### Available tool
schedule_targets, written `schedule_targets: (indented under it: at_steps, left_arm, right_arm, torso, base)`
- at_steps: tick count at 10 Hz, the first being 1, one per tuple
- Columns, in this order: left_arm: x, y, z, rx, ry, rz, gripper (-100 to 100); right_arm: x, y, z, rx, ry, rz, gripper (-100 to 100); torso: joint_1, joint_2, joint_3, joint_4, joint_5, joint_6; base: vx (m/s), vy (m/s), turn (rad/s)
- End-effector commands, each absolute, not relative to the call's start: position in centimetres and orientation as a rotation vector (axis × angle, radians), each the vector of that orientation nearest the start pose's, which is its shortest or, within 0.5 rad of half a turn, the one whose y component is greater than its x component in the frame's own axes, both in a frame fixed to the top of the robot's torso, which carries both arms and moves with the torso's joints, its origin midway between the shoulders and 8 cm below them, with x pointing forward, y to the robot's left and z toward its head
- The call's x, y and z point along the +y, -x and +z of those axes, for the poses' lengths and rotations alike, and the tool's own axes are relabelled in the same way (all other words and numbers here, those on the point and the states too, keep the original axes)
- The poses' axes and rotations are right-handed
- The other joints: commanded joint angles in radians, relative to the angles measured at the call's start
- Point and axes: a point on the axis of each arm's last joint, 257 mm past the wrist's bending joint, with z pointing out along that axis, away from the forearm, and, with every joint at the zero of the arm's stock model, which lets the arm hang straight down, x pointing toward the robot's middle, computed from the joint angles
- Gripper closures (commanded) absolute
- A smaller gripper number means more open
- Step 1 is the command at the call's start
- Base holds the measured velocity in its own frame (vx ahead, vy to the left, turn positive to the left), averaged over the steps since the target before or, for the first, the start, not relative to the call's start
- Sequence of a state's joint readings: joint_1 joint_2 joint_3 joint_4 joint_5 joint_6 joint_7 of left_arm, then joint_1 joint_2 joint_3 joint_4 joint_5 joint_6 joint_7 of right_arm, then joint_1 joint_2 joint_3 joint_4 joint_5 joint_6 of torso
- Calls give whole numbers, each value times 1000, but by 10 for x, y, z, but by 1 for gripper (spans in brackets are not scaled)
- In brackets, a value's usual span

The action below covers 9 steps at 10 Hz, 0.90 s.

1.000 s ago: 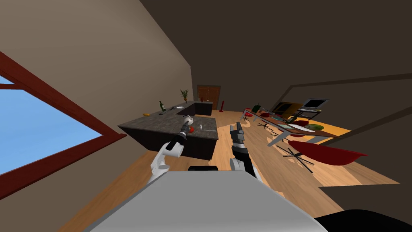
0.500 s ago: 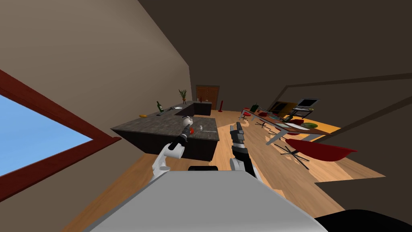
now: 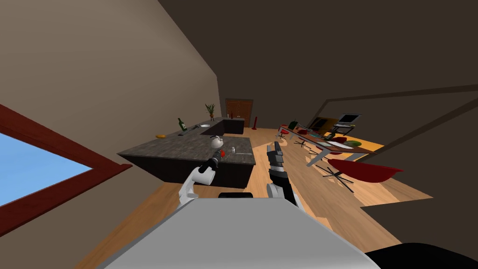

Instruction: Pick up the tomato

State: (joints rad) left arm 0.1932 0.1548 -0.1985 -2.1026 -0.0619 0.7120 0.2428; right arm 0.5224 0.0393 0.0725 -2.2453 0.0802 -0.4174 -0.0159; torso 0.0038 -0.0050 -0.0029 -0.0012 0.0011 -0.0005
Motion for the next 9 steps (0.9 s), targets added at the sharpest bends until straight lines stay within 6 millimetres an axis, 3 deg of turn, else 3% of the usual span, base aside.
schedule_targets:
  at_steps: [1, 4, 6, 7, 8, 9]
  left_arm:
    - [196, -454, -261, 1564, 1535, -1018, -100]
    - [199, -441, -286, 1629, 1584, -938, -100]
    - [198, -441, -287, 1633, 1585, -935, -100]
    - [198, -441, -288, 1635, 1588, -931, 0]
    - [200, -446, -291, 1630, 1590, -929, -100]
    - [202, -450, -293, 1627, 1592, -928, -100]
  right_arm:
    - [-255, -366, -15, 719, -761, 1298, 0]
    - [-255, -366, -15, 719, -761, 1298, 0]
    - [-255, -366, -15, 719, -761, 1298, 0]
    - [-255, -366, -15, 719, -761, 1298, 0]
    - [-255, -366, -15, 719, -761, 1298, 0]
    - [-255, -366, -15, 719, -761, 1298, 0]
  torso:
    - [0, 0, 0, 0, 0, 0]
    - [0, 1, 1, 0, 0, 0]
    - [-2, 2, 1, 0, 0, 0]
    - [-3, 3, 2, 1, -1, 0]
    - [-4, 4, 2, 1, -1, 0]
    - [-5, 4, 2, 1, -1, 0]
  base:
    - [60, 75, -81]
    - [46, 56, -53]
    - [22, 22, -20]
    - [0, 0, 0]
    - [4, 0, -33]
    - [6, -1, -39]
